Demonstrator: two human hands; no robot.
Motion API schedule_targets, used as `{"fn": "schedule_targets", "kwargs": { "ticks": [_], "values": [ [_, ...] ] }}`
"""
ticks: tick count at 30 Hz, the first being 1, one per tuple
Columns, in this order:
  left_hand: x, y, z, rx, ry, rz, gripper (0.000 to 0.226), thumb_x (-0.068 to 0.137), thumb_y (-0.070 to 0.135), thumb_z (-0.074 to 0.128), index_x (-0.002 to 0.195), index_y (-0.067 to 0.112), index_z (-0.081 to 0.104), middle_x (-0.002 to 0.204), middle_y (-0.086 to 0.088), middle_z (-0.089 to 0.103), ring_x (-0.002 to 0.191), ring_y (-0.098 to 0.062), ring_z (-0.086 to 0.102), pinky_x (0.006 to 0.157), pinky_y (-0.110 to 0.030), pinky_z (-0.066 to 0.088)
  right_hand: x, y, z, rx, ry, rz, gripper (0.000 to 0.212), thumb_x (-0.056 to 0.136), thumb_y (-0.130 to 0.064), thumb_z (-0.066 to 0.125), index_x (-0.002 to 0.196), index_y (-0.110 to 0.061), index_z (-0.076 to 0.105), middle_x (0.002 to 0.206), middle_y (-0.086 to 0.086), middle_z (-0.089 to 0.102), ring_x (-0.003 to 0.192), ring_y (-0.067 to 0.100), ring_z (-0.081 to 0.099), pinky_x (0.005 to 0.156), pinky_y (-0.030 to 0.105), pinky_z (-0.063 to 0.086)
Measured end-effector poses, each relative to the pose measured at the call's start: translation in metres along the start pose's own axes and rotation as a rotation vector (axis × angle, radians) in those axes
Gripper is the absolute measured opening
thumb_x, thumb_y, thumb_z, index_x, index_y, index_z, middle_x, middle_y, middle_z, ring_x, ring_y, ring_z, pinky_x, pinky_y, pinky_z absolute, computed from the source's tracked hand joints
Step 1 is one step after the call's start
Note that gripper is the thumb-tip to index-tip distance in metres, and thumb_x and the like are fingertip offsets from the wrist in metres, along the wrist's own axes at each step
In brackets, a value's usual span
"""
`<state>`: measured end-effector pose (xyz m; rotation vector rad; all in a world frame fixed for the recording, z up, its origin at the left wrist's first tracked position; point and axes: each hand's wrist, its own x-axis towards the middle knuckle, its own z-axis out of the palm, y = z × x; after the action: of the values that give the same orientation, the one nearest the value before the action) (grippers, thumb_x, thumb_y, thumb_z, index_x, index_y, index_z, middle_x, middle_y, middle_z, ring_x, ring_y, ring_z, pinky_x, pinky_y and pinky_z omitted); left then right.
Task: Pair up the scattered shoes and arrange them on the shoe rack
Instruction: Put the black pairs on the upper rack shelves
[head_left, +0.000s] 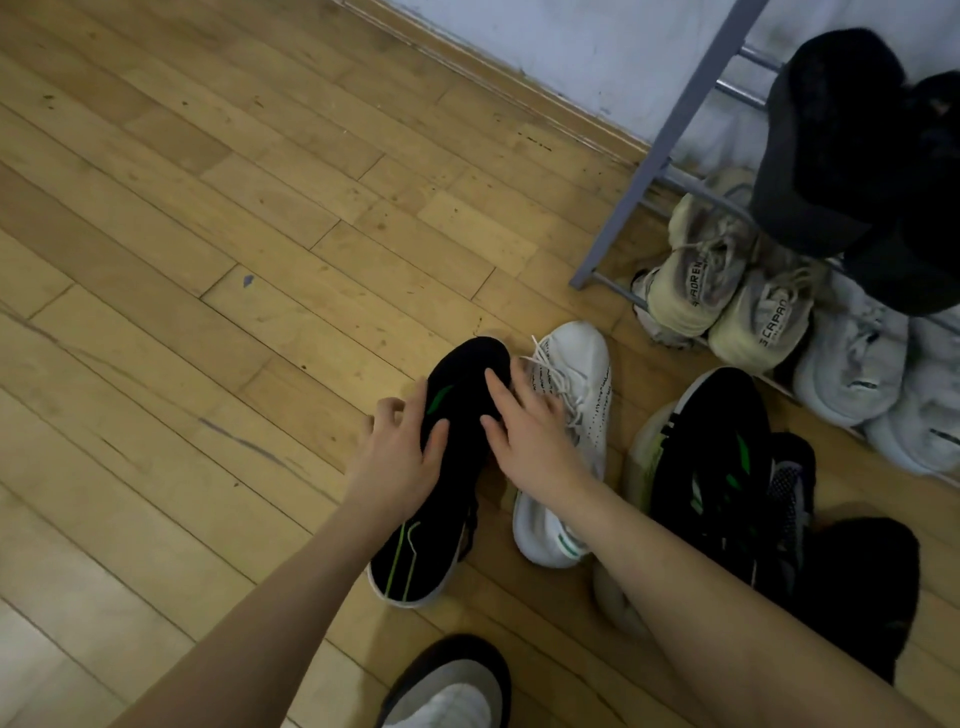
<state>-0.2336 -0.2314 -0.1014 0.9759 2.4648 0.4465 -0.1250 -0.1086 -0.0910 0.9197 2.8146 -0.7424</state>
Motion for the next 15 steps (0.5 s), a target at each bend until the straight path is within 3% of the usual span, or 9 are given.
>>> {"fn": "schedule_targets", "kwargs": {
  "ticks": [5, 8, 11, 15],
  "values": [
    [0.023, 0.006, 0.001, 0.044, 0.012, 0.096, 0.052, 0.098, 0.039, 0.032, 0.146, 0.021, 0.022, 0.134, -0.013, 0.04, 0.116, -0.029, 0.04, 0.098, -0.038, 0.036, 0.002, -0.001, 0.006, 0.004, 0.025, 0.021, 0.051, 0.1, -0.031, 0.035, 0.147, -0.017, 0.024, 0.155, 0.015, 0.013, 0.134, 0.033, 0.029, 0.108, 0.042, 0.018],
    [0.022, 0.005, -0.008, -0.099, 0.012, 0.139, 0.05, 0.098, 0.031, 0.037, 0.145, 0.018, 0.027, 0.128, -0.011, 0.036, 0.093, -0.021, 0.051, 0.084, -0.031, 0.045, 0.001, -0.004, 0.003, 0.089, 0.072, 0.007, 0.049, 0.099, -0.027, 0.038, 0.145, -0.014, 0.028, 0.155, 0.015, 0.017, 0.134, 0.034, 0.03, 0.108, 0.046, 0.022],
    [0.013, 0.008, -0.016, -0.165, 0.095, 0.186, 0.046, 0.097, 0.021, 0.043, 0.142, 0.015, 0.034, 0.121, -0.011, 0.037, 0.069, -0.017, 0.051, 0.068, -0.027, 0.047, -0.002, -0.011, -0.004, 0.193, 0.095, -0.008, 0.051, 0.099, -0.024, 0.039, 0.147, -0.015, 0.023, 0.156, 0.011, 0.014, 0.137, 0.032, 0.024, 0.111, 0.047, 0.024],
    [0.007, 0.024, -0.031, -0.184, 0.192, 0.296, 0.043, 0.095, 0.013, 0.048, 0.137, 0.012, 0.043, 0.112, -0.013, 0.041, 0.063, -0.016, 0.047, 0.062, -0.021, 0.036, -0.01, -0.014, -0.022, 0.273, 0.191, 0.018, 0.053, 0.099, -0.024, 0.038, 0.148, -0.017, 0.019, 0.156, 0.008, 0.013, 0.141, 0.025, 0.017, 0.114, 0.041, 0.023]
  ]
}}
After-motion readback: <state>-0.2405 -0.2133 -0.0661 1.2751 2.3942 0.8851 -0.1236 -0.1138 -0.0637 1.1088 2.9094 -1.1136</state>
